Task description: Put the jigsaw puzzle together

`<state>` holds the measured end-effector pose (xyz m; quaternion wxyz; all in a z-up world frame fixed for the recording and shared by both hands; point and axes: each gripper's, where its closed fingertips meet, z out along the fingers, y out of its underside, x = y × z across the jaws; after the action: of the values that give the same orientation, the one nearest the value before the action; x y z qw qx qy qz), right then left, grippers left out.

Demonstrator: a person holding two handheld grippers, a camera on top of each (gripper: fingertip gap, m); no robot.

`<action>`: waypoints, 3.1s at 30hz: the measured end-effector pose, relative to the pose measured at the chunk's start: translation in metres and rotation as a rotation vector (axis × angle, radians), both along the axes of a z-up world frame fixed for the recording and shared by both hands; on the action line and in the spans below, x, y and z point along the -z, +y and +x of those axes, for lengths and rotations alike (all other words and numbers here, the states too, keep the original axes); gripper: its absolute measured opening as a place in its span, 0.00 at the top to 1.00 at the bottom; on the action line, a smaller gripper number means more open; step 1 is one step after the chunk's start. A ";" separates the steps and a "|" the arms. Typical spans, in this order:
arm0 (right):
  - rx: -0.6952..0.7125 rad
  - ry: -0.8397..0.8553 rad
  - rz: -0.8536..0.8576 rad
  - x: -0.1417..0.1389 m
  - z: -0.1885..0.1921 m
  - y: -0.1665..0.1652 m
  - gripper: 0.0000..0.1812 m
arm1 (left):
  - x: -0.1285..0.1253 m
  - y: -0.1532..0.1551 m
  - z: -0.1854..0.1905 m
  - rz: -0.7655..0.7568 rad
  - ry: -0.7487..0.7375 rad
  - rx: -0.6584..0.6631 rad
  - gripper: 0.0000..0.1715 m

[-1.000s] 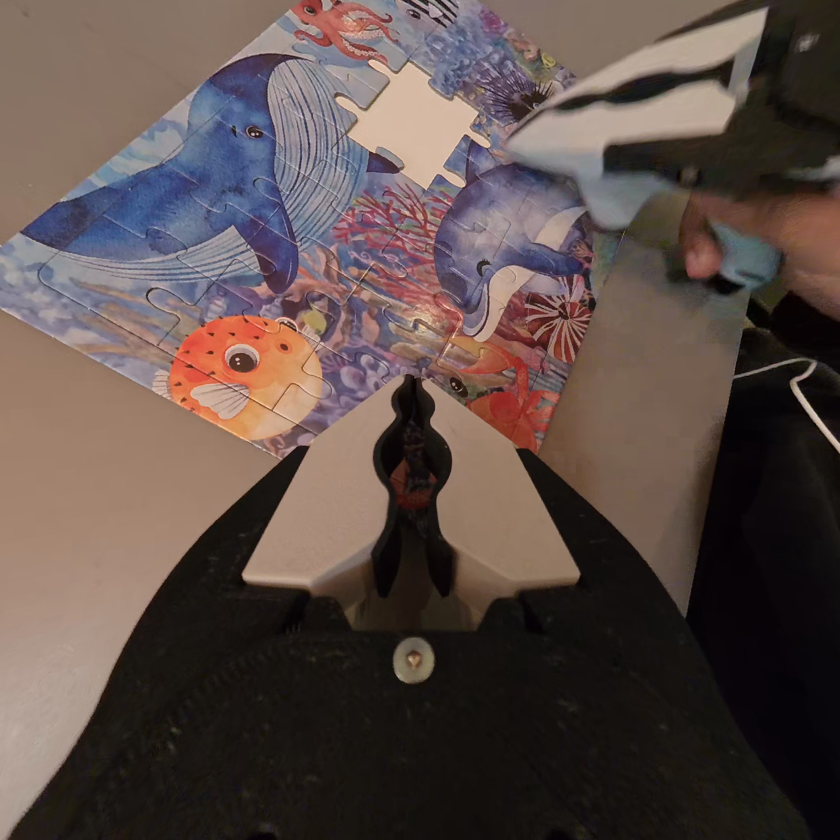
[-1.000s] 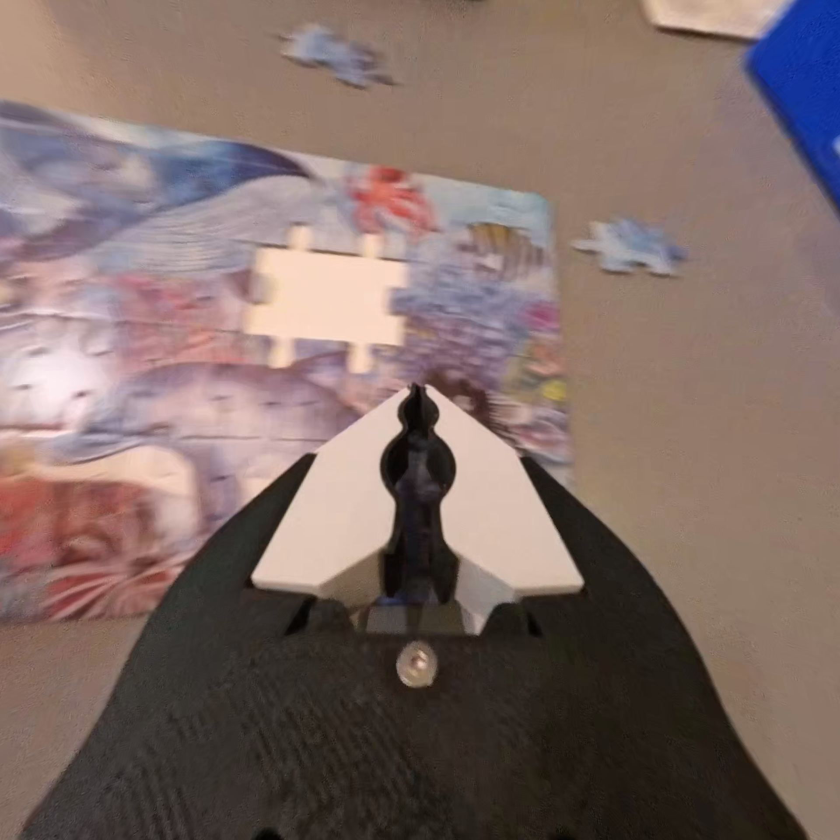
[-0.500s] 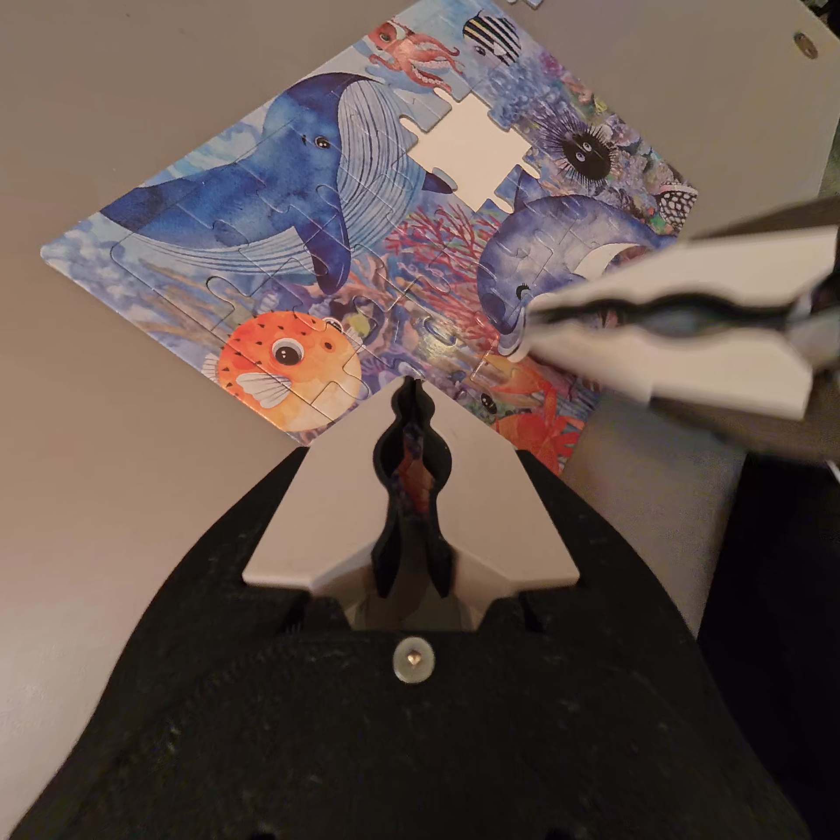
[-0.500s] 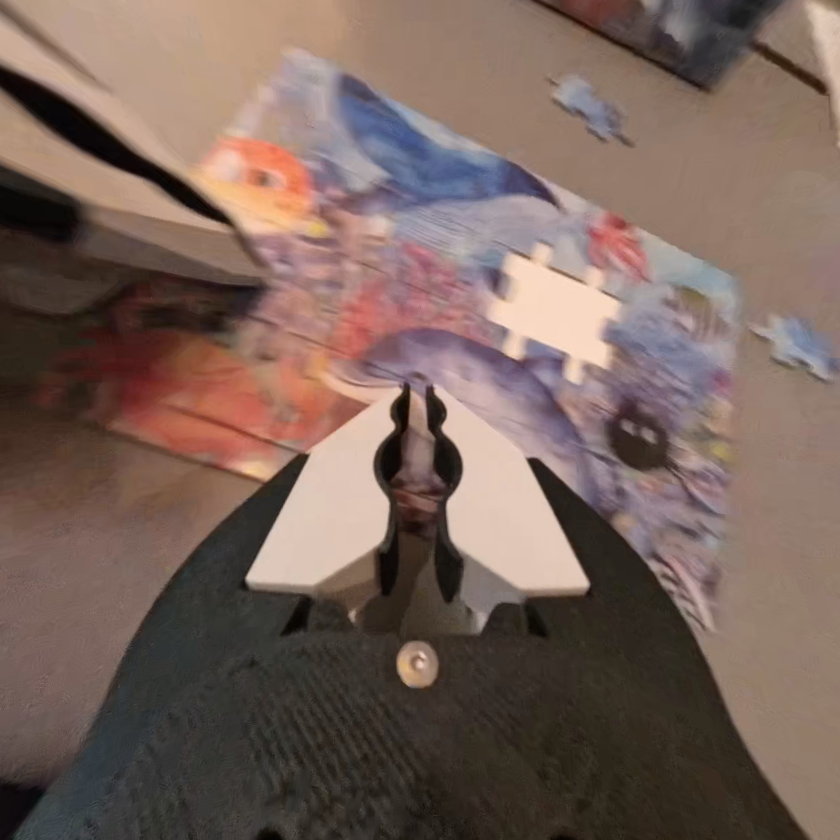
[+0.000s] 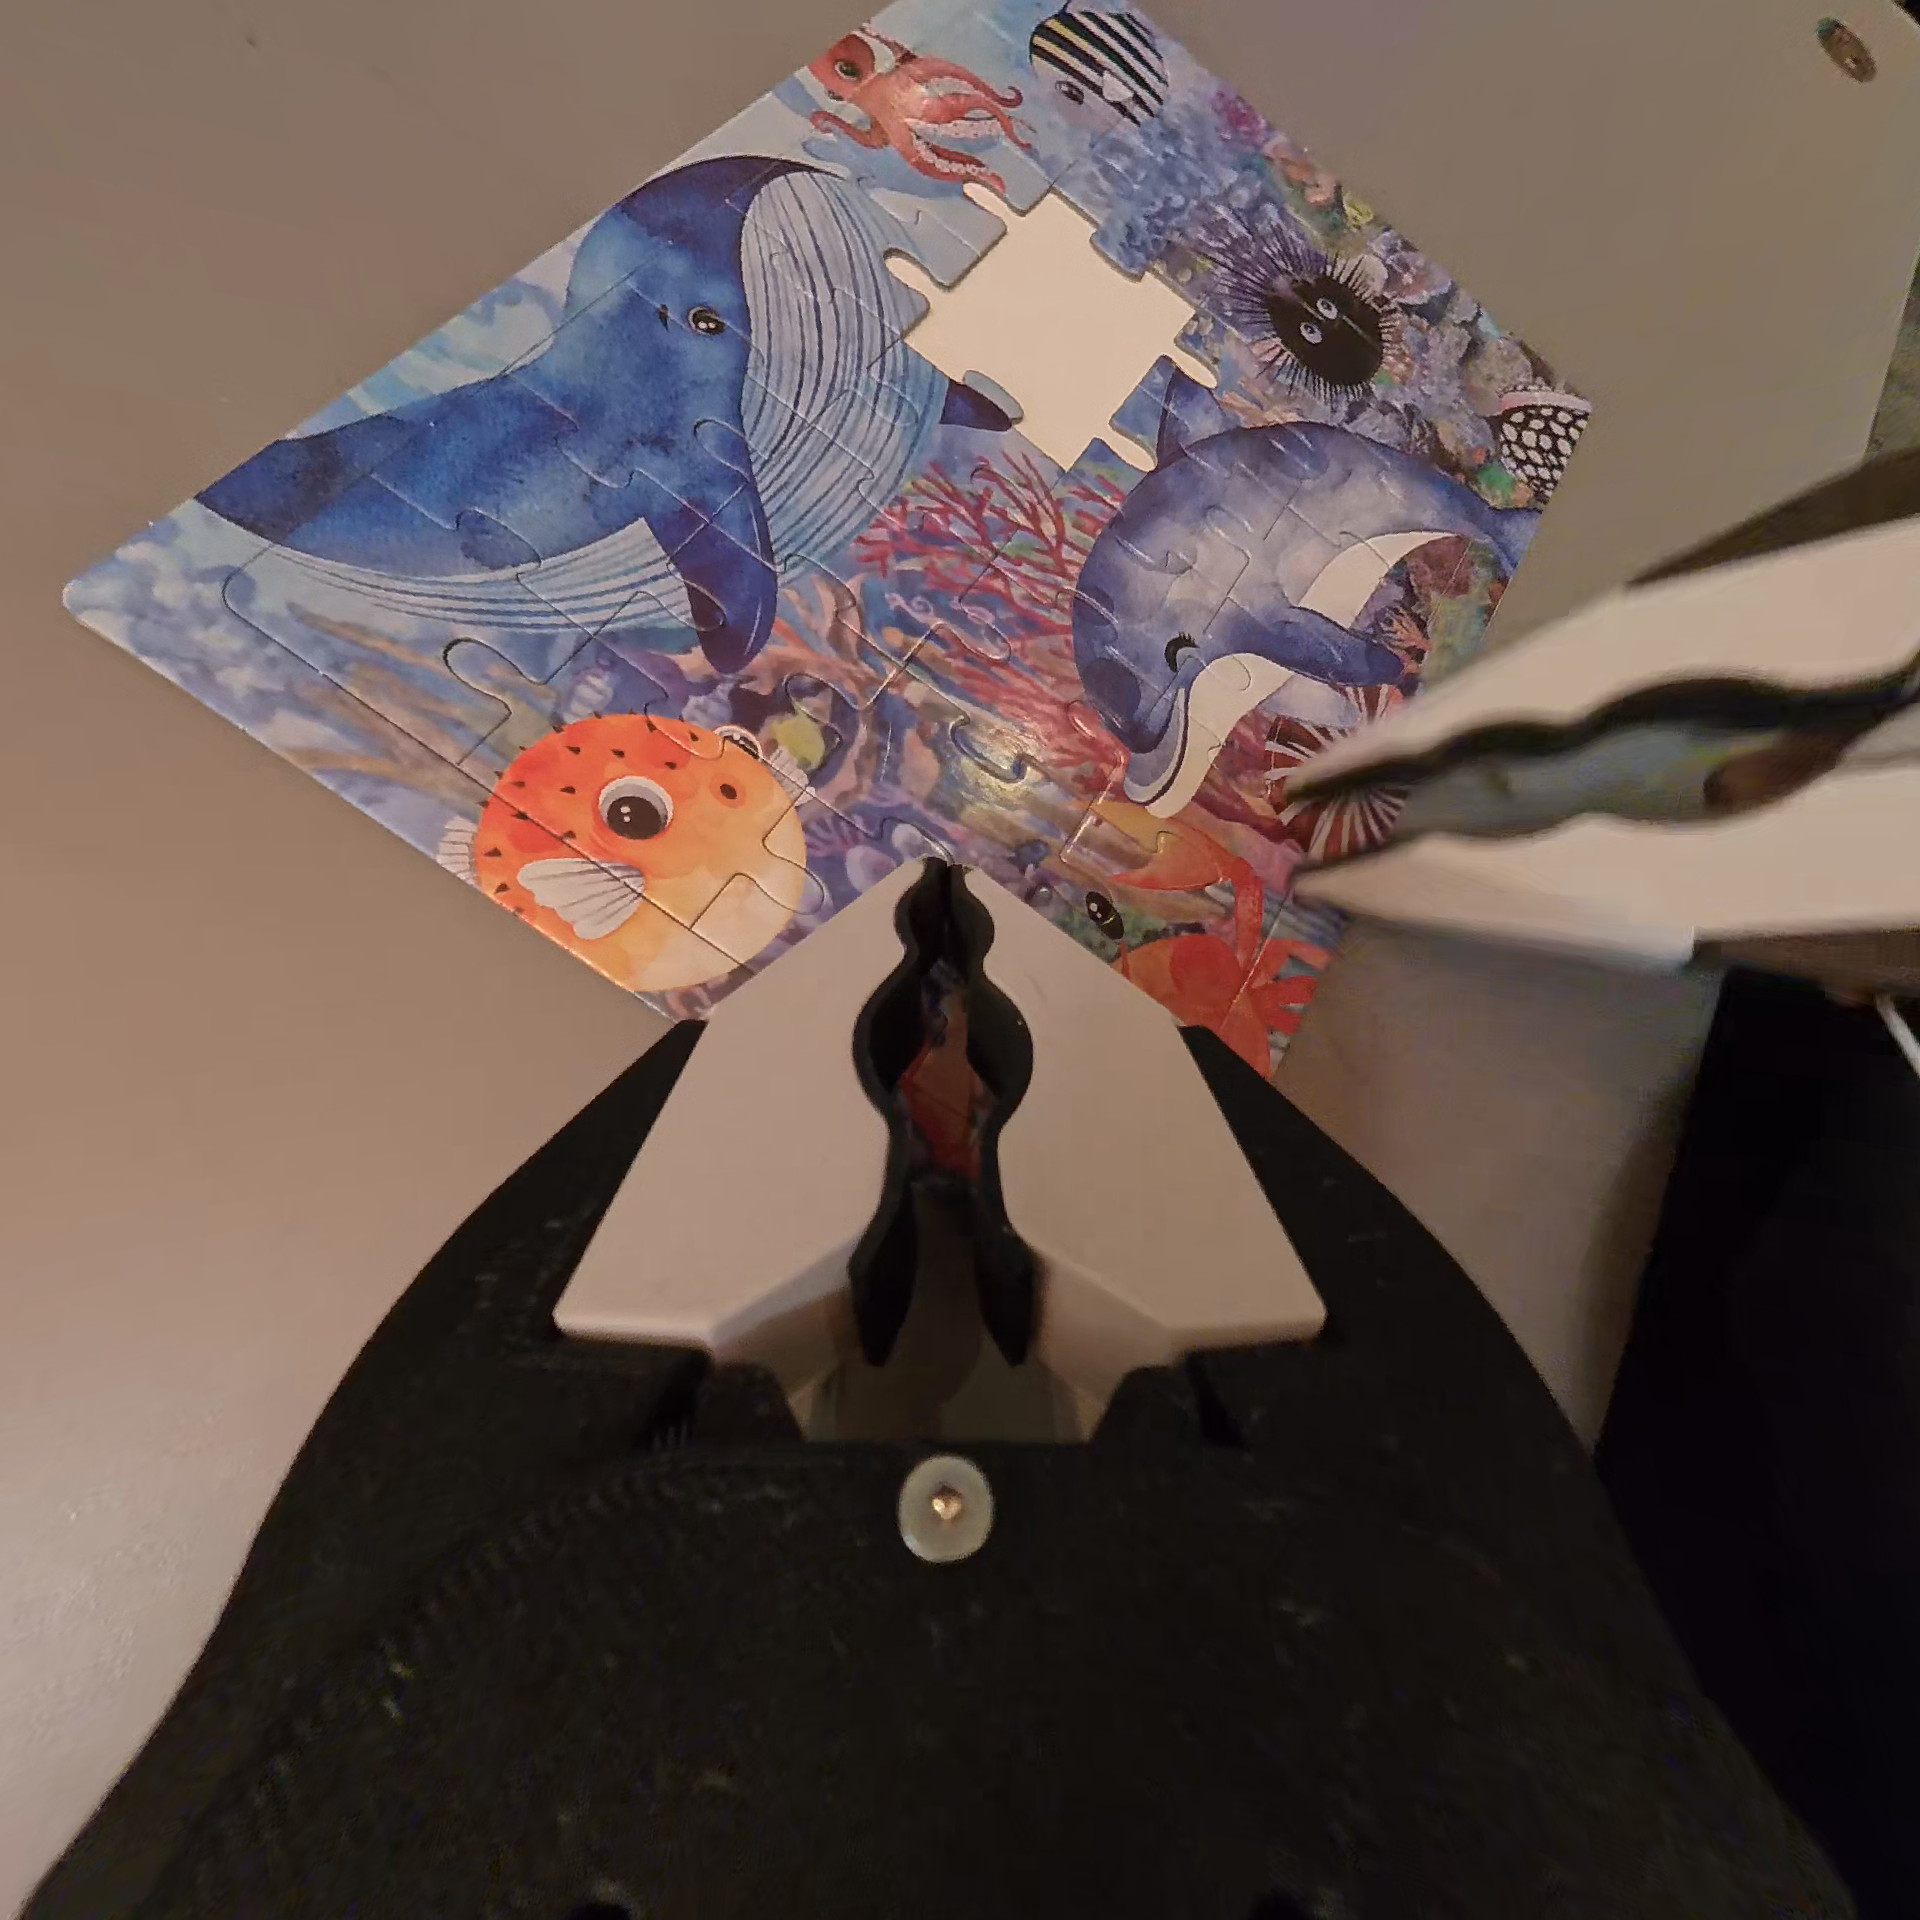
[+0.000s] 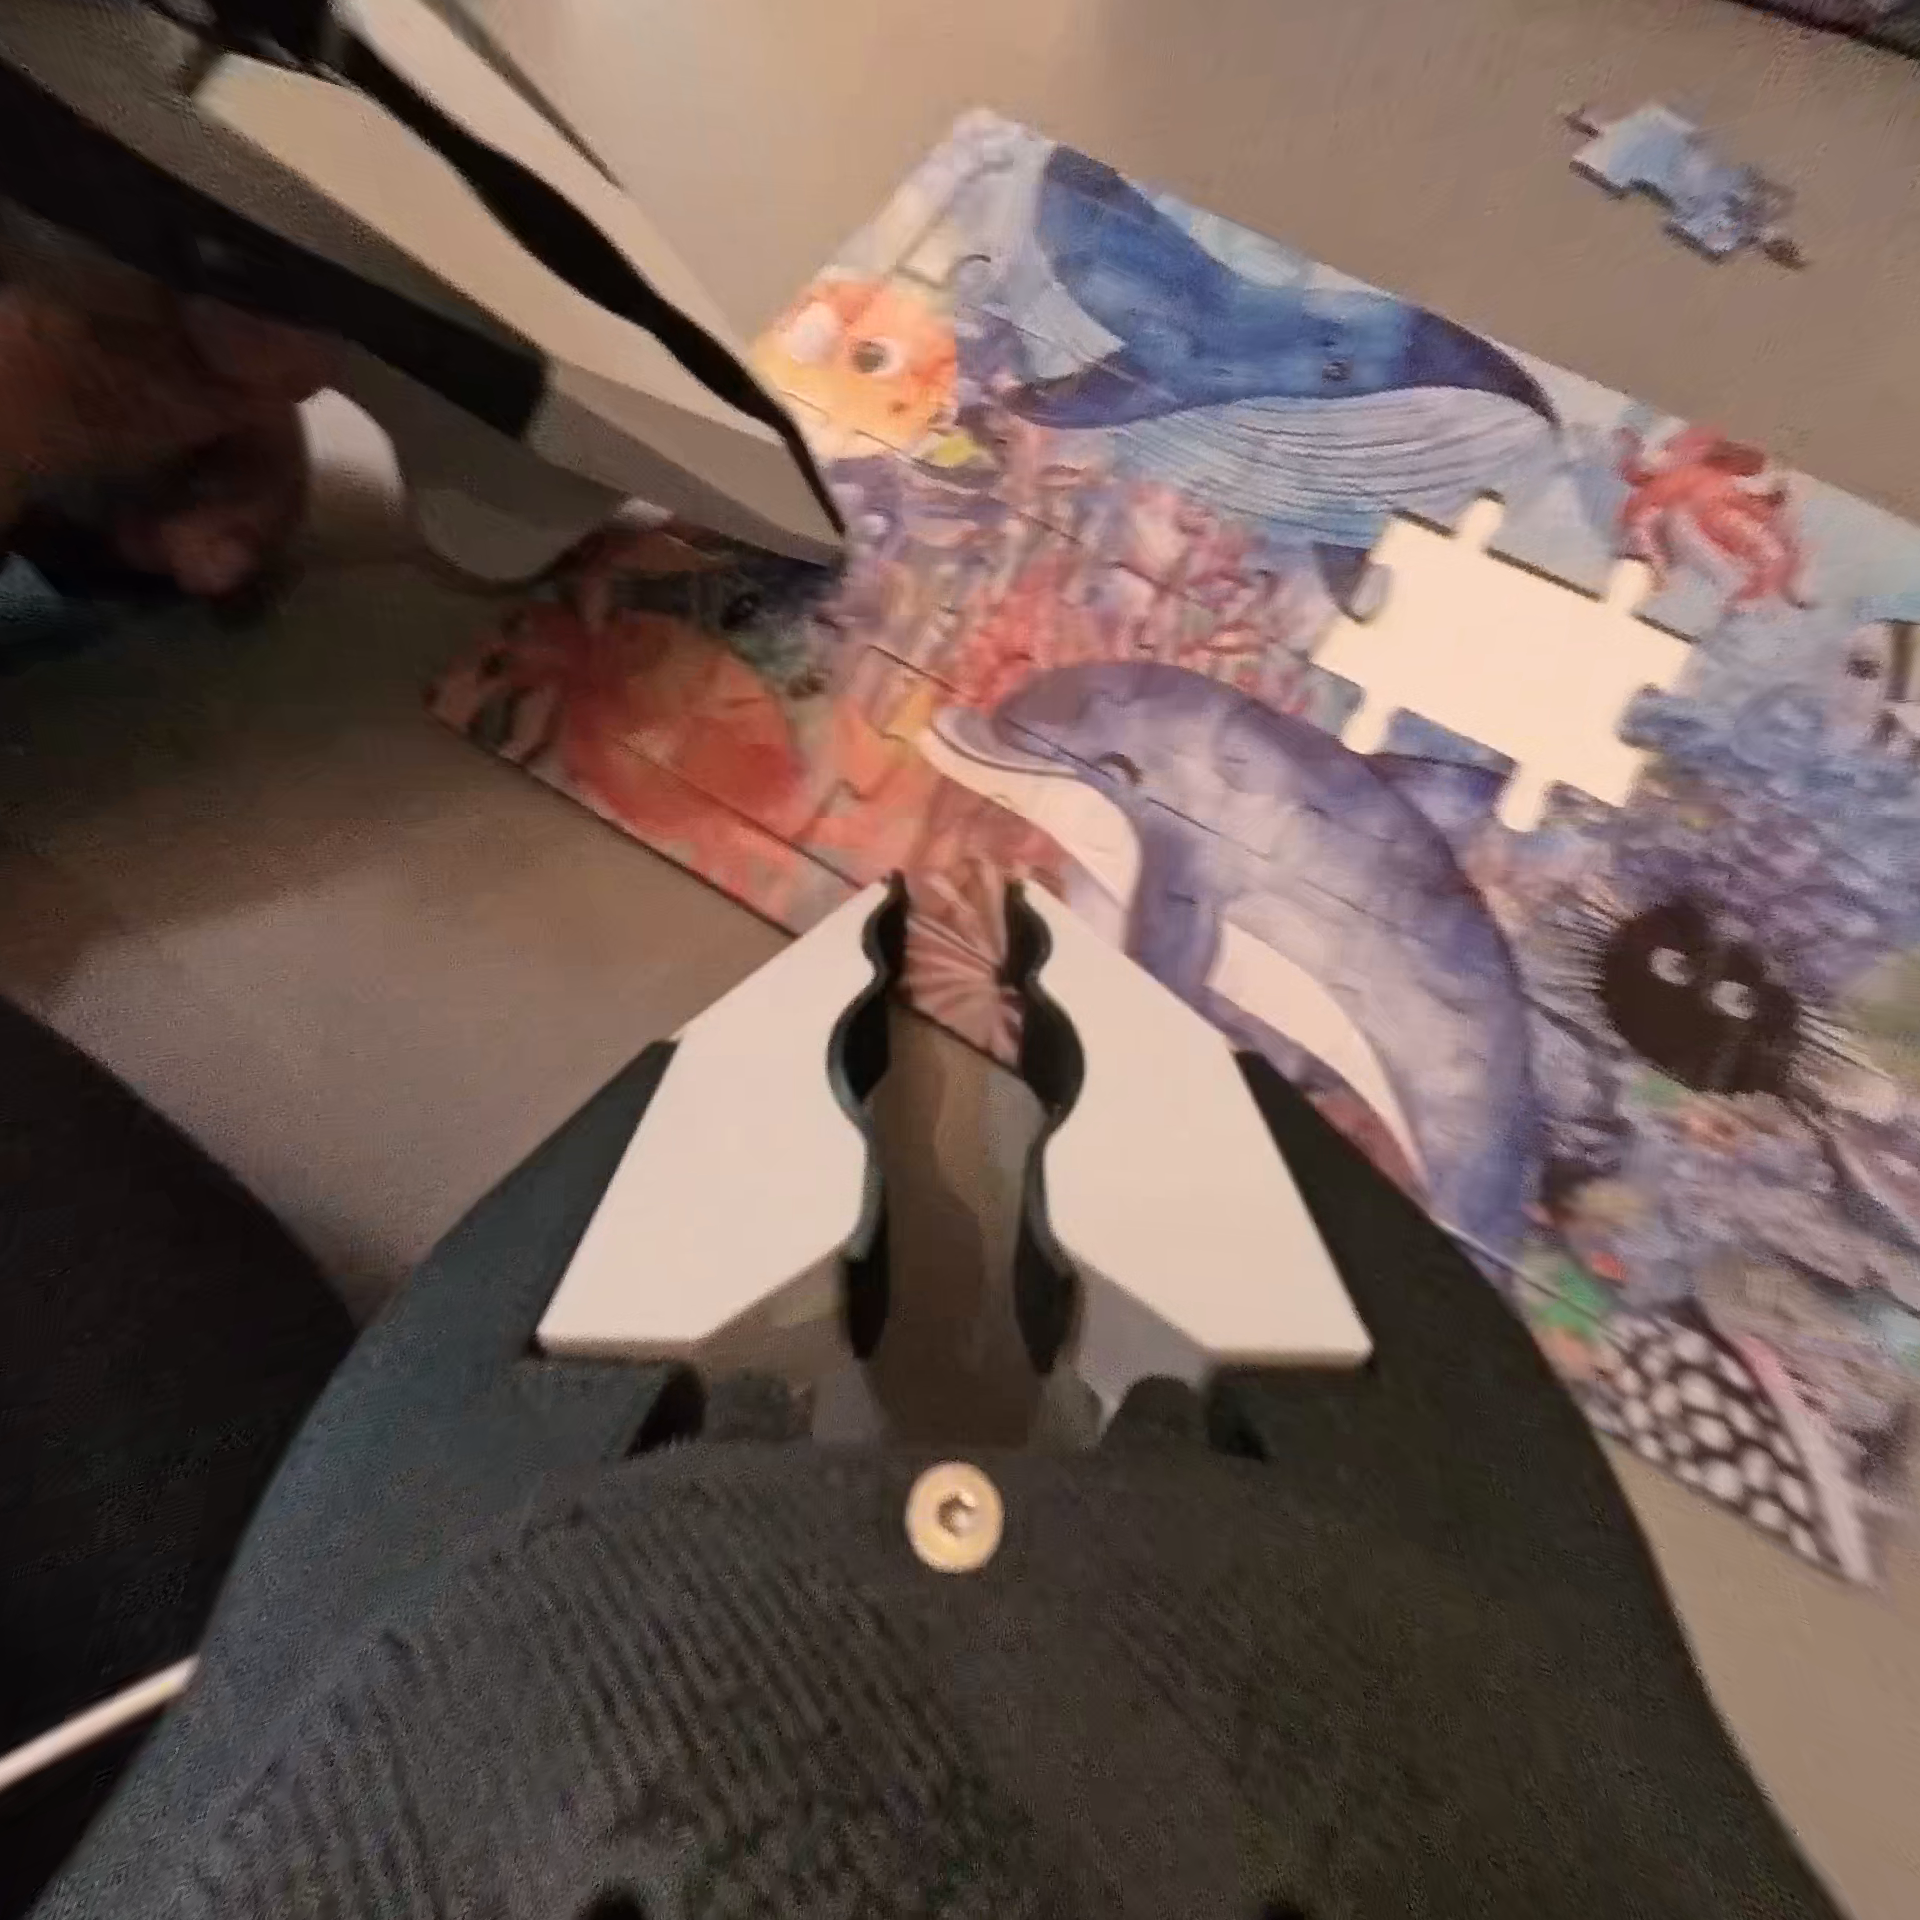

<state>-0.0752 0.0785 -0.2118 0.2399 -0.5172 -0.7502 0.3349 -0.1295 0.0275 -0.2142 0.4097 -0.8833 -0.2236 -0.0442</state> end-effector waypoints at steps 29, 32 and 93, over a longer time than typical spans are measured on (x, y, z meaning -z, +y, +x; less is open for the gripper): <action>0.031 0.413 -0.049 -0.123 -0.171 0.242 0.67 | -0.047 0.043 -0.062 -0.009 0.117 0.003 0.65; 0.016 0.318 0.115 -0.092 -0.158 0.252 0.69 | -0.043 0.047 -0.079 -0.047 0.233 -0.026 0.65; 0.016 0.337 0.002 -0.067 -0.139 0.250 0.79 | -0.007 0.145 -0.183 -0.156 0.323 -0.268 0.57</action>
<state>-0.2145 0.3290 -0.1446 0.3656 -0.4593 -0.6955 0.4142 -0.3123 0.1721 -0.2067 0.3730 -0.8702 -0.2733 0.1700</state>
